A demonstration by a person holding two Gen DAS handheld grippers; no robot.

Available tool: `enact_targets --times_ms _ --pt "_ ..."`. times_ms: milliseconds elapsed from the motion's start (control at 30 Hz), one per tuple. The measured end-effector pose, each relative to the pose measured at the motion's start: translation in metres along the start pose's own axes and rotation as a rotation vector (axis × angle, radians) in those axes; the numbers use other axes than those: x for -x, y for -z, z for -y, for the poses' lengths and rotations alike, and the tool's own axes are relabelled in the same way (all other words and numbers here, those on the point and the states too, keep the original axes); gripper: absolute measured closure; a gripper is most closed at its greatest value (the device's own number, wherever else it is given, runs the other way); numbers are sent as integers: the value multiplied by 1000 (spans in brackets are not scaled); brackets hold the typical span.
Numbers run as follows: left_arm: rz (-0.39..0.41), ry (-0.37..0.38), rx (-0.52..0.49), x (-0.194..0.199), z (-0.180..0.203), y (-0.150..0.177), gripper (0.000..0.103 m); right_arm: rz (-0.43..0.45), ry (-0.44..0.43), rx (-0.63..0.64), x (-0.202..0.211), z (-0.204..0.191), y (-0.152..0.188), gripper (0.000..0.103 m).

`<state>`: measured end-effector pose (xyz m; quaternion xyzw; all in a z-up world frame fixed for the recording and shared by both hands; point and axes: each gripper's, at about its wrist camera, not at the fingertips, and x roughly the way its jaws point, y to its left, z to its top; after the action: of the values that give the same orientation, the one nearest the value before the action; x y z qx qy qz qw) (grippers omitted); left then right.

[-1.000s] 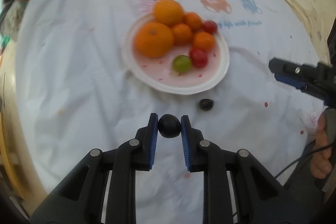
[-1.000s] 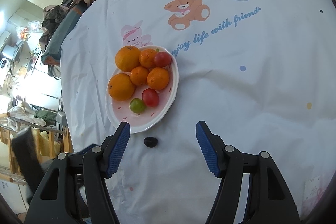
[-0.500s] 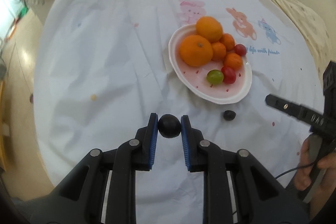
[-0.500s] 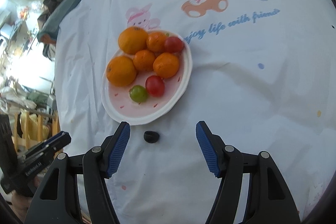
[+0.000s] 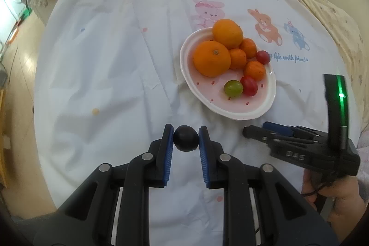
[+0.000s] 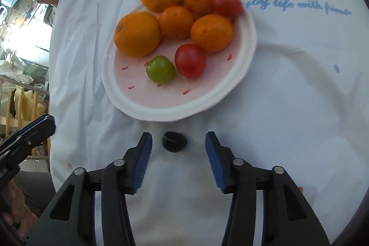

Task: Organize fruits
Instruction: 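Grasp the other black grape with the right tool while the left tool holds its grape, then lower both black grapes onto the plate beside the tomatoes with both tools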

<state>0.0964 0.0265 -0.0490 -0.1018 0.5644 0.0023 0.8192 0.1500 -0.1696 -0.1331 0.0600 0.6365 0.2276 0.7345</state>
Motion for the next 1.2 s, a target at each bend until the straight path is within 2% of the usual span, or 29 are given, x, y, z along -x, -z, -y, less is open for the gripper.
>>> enact_targets --times_ms 133,200,267,333,533,733,833,1033,1100,1133,1200 --pt "2 1 -11 1 3 0 85 -16 40 47 -13 -9 -1 58" --pt "0 6 -11 1 3 -1 85 -18 67 65 -19 -11 -2 64" --pt "-1 2 -16 0 4 -1 85 -11 94 88 -21 -14 -2 79" --pt "-4 -6 -21 0 4 0 84 -14 96 114 -20 -15 -1 79" --pt "-4 -16 -32 -2 6 0 85 -19 52 86 -9 -7 3 80" --pt "17 -38 -47 -2 9 2 85 13 36 62 18 -1 15 80" --pt "27 -13 -21 1 6 2 85 43 26 52 42 5 20 80" --pt "78 -16 -4 10 0 -1 85 104 21 23 80 22 26 80" --pt "69 -7 3 10 -1 -5 85 128 22 15 88 24 25 79" --pt "47 31 24 9 -4 -8 85 144 20 8 92 26 22 79" --pt "38 53 37 10 -5 -14 85 176 -2 -12 96 29 14 79"
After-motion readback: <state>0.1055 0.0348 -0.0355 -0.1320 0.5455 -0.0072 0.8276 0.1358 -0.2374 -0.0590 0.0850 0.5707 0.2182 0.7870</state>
